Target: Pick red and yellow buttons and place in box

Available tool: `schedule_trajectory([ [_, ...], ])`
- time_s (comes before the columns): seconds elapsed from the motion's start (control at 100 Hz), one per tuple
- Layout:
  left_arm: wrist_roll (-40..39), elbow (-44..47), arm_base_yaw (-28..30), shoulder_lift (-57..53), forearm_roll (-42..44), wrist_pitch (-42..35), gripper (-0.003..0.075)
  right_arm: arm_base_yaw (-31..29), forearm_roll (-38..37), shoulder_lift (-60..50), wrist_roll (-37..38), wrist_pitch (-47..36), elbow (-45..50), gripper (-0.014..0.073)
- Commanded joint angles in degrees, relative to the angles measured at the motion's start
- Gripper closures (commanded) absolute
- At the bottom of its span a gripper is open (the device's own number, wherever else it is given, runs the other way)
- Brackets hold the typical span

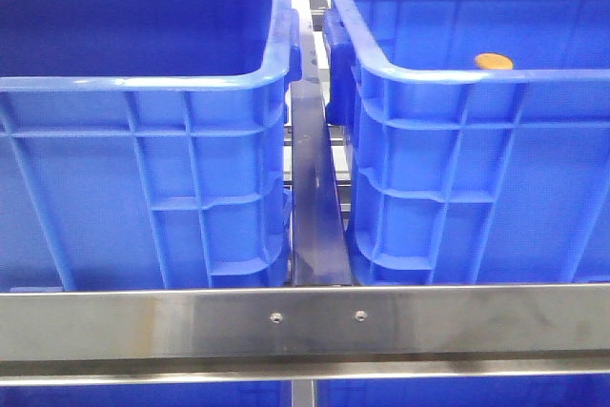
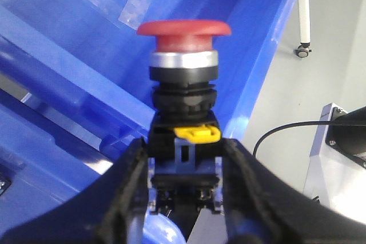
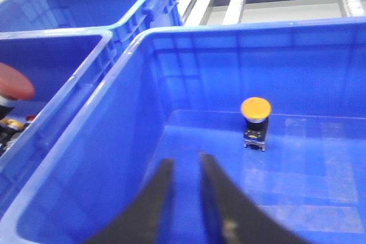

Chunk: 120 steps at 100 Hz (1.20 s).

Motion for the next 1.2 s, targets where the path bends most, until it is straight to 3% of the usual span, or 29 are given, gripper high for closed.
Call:
schedule_trajectory([
  [0.0, 0.3, -1.8, -0.4, -2.3, -3.5, -1.5, 0.0567, 0.0, 1.1, 0.8, -0.7, 1.6, -2.1, 0.0193],
  [0.09, 0.3, -1.8, -0.4, -2.3, -3.5, -1.5, 0.0567, 0.0, 1.2, 2.8, 0.7, 2.0, -3.1, 0.0083],
  [0.26, 0.3, -1.8, -0.4, -2.3, -3.5, -1.5, 0.0567, 0.0, 1.2, 7.3, 2.0, 5.7, -5.9, 0.0089],
  [0.41, 0.3, -1.8, -0.4, -2.3, -3.5, -1.5, 0.0567, 0.0, 1.2, 12.5, 9.5, 11.9, -9.4, 0.0089],
  [0.67, 0.3, -1.8, -0.4, -2.3, -3.5, -1.5, 0.0567, 0.0, 1.4, 22.3, 23.5, 32.1, -19.1, 0.0089],
  [0.81, 0.3, -1.8, -0.4, -2.3, -3.5, -1.5, 0.0567, 0.0, 4.3, 27.4, 23.9, 38.9, -23.3, 0.0089],
  [1.19, 0.3, -1.8, -0.4, -2.3, -3.5, -1.5, 0.0567, 0.4, 12.6, 36.9, 24.0, 44.3, -24.8, 0.0089],
])
